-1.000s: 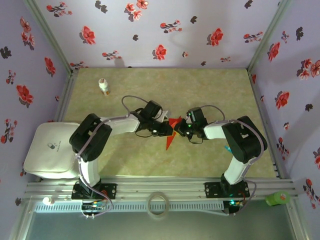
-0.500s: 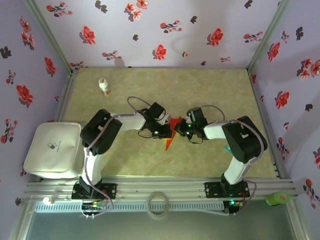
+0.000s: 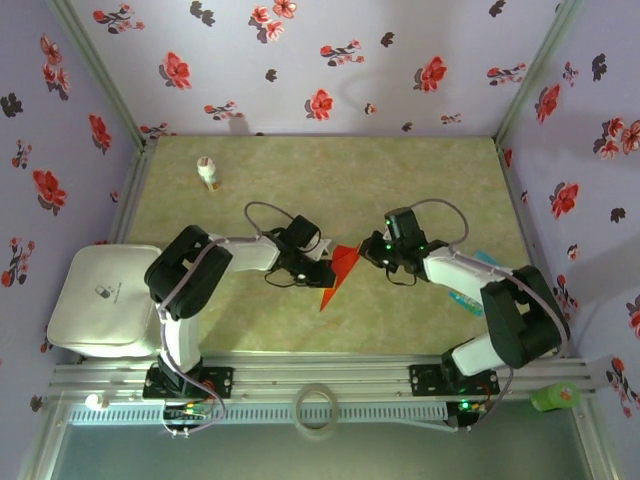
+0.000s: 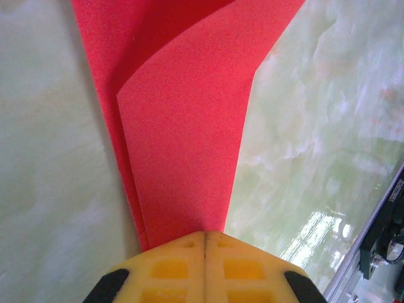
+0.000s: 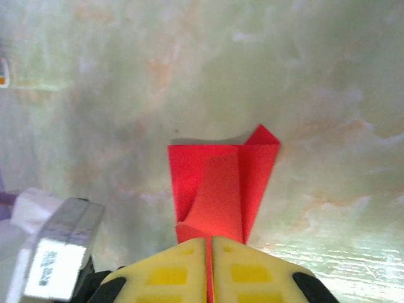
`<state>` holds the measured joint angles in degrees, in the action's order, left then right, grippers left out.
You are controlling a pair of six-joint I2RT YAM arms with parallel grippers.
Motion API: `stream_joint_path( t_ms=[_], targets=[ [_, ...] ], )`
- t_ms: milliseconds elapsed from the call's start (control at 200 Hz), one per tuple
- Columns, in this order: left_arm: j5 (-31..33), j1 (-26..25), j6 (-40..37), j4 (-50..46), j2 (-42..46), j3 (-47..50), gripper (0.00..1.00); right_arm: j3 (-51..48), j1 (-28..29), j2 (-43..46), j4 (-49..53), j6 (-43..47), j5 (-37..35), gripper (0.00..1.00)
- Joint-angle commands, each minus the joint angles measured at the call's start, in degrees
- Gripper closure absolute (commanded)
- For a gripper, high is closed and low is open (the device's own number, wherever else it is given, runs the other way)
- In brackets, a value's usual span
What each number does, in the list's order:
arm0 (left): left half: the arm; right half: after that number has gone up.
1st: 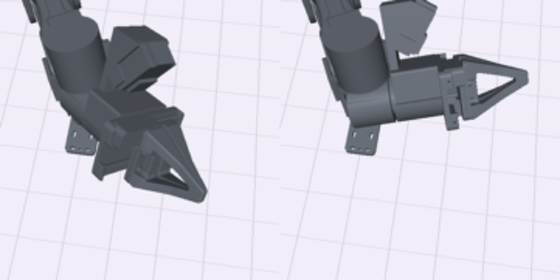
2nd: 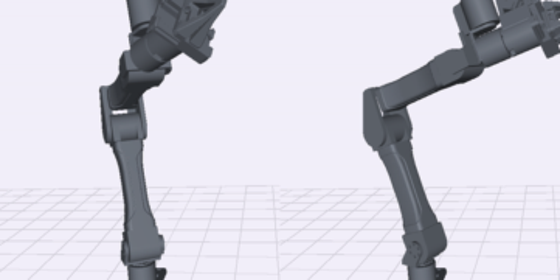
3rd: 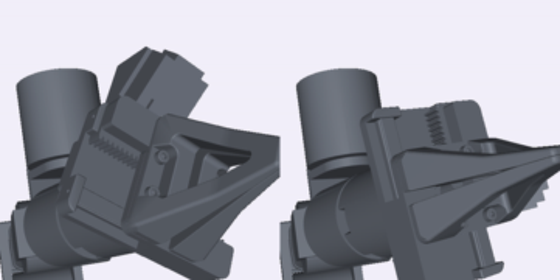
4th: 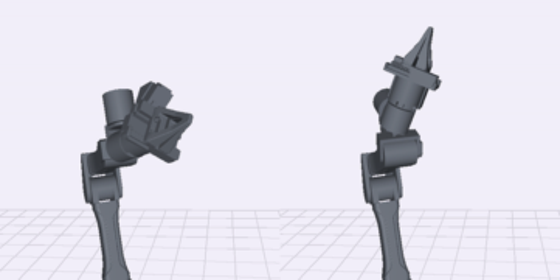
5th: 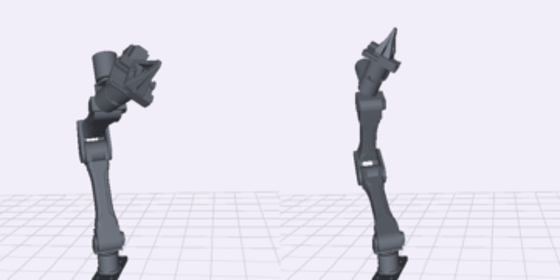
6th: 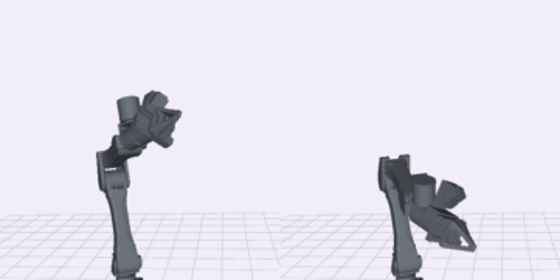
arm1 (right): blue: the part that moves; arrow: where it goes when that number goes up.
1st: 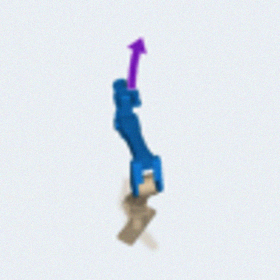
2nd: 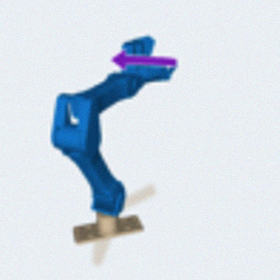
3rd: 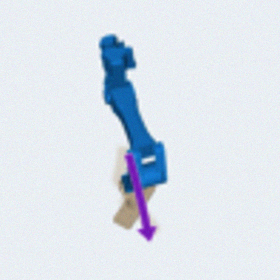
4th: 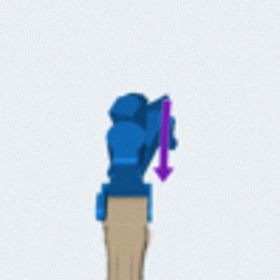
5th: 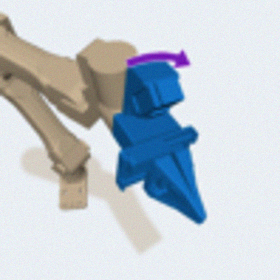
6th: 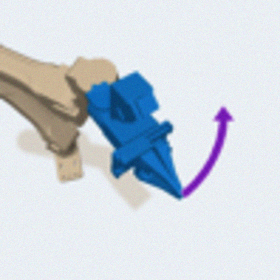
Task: Fold a paper plane with a square sheet of paper (pick it up from the middle)
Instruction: Fold the wing for the fifth time at the center of the table.
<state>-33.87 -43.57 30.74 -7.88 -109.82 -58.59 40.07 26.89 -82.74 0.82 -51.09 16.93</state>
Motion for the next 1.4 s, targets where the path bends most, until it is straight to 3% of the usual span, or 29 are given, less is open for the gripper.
stream_joint_path(
  t_ms=[0, 310, 705, 1390],
  targets=[
    [3.39, 0.07, -2.94, -7.66, -2.58, 4.01, 0.98, -2.36, 0.91, 0.77, -1.89, 1.62, 1.7, 0.93],
    [3.43, 0.02, -3.1, -7.79, -2.68, 3.67, 0.98, 2.53, 7.14, -6.93, -2.67, 4.67, 3.17, 0.99],
    [3.54, 0.06, -3.06, -7.92, -2.7, 3.91, 0.99, 2.88, 6.77, -14.26, -6.06, 3.23, 1.94, 1.0],
    [3.29, 0.06, -3.58, -6.67, -2.67, 5.84, 1.0, 0.57, -3.69, -19.51, -14.72, -0.81, 1.5, 0.98]
  ],
)
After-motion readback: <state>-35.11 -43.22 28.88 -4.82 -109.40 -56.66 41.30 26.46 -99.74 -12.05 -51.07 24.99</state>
